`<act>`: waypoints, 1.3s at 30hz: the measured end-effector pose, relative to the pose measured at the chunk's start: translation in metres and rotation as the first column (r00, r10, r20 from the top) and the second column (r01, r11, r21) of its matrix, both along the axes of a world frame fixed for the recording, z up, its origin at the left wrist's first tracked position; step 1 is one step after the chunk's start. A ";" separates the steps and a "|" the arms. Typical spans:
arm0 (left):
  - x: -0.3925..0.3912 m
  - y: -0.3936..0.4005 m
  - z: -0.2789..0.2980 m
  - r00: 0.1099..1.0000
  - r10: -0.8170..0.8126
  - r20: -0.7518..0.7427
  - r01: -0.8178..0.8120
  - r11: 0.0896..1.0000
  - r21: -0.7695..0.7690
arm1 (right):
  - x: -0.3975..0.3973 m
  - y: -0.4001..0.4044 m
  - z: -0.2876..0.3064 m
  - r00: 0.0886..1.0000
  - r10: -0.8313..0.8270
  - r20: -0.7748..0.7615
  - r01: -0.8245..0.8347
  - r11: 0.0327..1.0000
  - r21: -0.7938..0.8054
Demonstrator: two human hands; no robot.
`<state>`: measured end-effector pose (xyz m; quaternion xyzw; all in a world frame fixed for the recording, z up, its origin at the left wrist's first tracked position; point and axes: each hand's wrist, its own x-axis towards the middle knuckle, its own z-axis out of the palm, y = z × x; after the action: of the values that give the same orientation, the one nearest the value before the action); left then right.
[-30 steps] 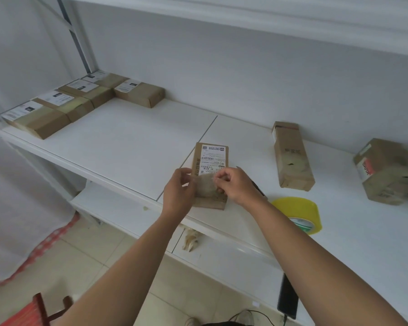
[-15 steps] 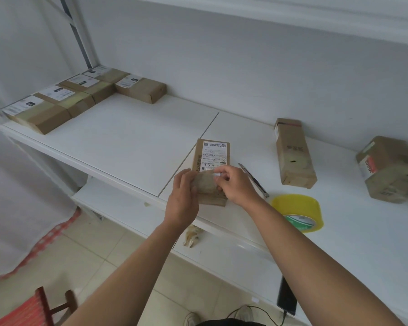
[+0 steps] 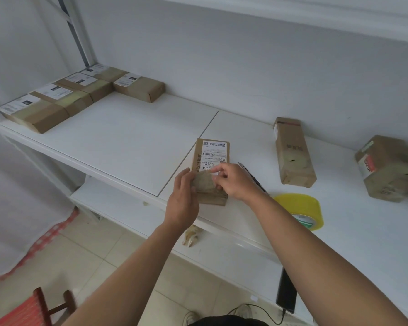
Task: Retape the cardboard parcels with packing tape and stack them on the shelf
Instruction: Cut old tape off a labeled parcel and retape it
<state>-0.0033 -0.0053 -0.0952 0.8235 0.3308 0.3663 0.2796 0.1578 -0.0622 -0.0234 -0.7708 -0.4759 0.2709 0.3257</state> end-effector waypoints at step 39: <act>-0.001 -0.008 -0.013 0.933 -0.030 -0.357 0.165 0.921 0.353 | -0.016 0.007 0.012 0.916 0.061 0.396 0.026 0.977 -0.211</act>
<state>-0.0039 -0.0129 -0.1080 0.9287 0.2559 0.2583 0.0721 0.1413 -0.0548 -0.0110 -0.8359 -0.5076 0.1594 0.1349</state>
